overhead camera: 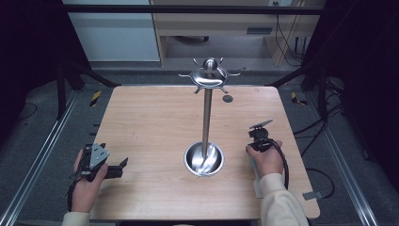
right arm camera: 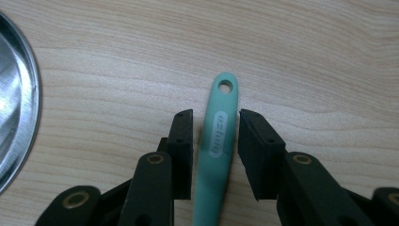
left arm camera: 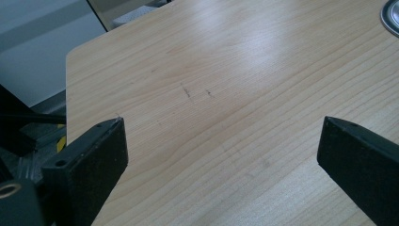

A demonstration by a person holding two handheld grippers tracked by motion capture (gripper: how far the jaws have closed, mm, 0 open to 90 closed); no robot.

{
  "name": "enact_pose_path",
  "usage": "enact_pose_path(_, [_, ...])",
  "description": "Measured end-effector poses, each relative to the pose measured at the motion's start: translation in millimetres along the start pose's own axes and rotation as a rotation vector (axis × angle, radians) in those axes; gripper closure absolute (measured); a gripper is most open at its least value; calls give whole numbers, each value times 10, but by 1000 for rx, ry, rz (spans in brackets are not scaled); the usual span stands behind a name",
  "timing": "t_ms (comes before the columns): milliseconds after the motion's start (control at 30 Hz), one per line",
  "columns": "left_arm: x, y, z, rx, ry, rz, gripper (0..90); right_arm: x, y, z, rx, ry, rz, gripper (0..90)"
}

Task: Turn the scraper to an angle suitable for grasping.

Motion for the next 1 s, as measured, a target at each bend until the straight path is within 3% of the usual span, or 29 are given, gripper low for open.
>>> enact_pose_path(767, [25,11,-6,3,-13,-3,21,-5,-15,-23,-22,0,-9,723])
enact_pose_path(1000, [39,13,-2,1,-10,-10,21,-2,-24,-24,-6,-3,-17,735])
Point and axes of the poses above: each handheld gripper's, and its own axes: z roughly backward along the jaws, y roughly out of its top, x roughly to its right, the point moved 8 cm from there along -z, roughly forward along the jaws, and after that the axes turned 7 degrees about z, right-handed, at the moved point
